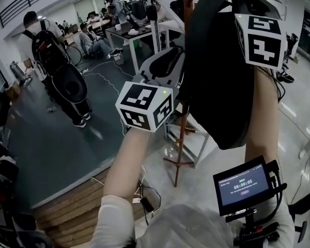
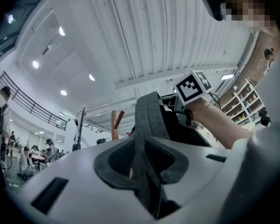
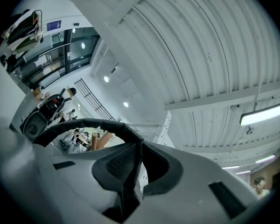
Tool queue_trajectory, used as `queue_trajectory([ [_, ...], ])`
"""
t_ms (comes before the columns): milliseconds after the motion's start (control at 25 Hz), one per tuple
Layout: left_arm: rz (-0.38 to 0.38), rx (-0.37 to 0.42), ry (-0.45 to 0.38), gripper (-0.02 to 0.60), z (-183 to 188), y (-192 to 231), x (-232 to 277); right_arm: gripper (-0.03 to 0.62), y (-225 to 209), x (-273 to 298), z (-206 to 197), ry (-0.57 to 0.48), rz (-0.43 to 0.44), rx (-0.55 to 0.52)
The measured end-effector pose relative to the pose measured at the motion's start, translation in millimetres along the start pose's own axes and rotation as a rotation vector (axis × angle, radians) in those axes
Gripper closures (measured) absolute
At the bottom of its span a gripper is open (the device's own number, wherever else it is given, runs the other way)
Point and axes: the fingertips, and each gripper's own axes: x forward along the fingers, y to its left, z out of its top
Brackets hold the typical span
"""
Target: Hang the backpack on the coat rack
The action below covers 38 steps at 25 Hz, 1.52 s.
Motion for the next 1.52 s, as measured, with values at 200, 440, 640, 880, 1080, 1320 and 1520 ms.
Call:
queue_trajectory([
  [200, 0.002, 0.021, -0.015, 0.512, 6.3, 0.6, -2.3, 0.549, -10.3, 2.1, 10.9, 0.019, -0.064, -0.147],
  [440, 0.013, 0.007, -0.020, 0.512, 6.8, 0.9, -5.4, 0.542, -11.7, 33.0, 51.7, 0.098, -0.061, -0.535],
  [640, 0.035, -0.030, -0.013, 0.512, 1.9, 5.7, -10.1, 0.540, 23.3, 79.8, 39.1, 0.409, 0.127, -0.953],
  [880, 0.055, -0.063, 0.003, 0.512, -3.5, 14.3, -17.3, 0.539, 80.9, 78.7, -63.4, 0.552, 0.467, -0.921],
  [1080, 0.074, -0.060, 0.007, 0.512, -8.9, 17.0, -19.2, 0.540, 102.9, 62.3, -106.8, 0.541, 0.522, -0.859],
  [1320, 0.076, -0.038, 0.027, 0.511, -12.0, 20.9, -18.5, 0.539, 109.3, 50.4, -104.6, 0.509, 0.528, -0.792],
  [1520, 0.063, -0.039, 0.046, 0.511, -20.7, 19.8, -16.3, 0.539, 117.8, 40.4, -115.9, 0.481, 0.514, -0.746],
])
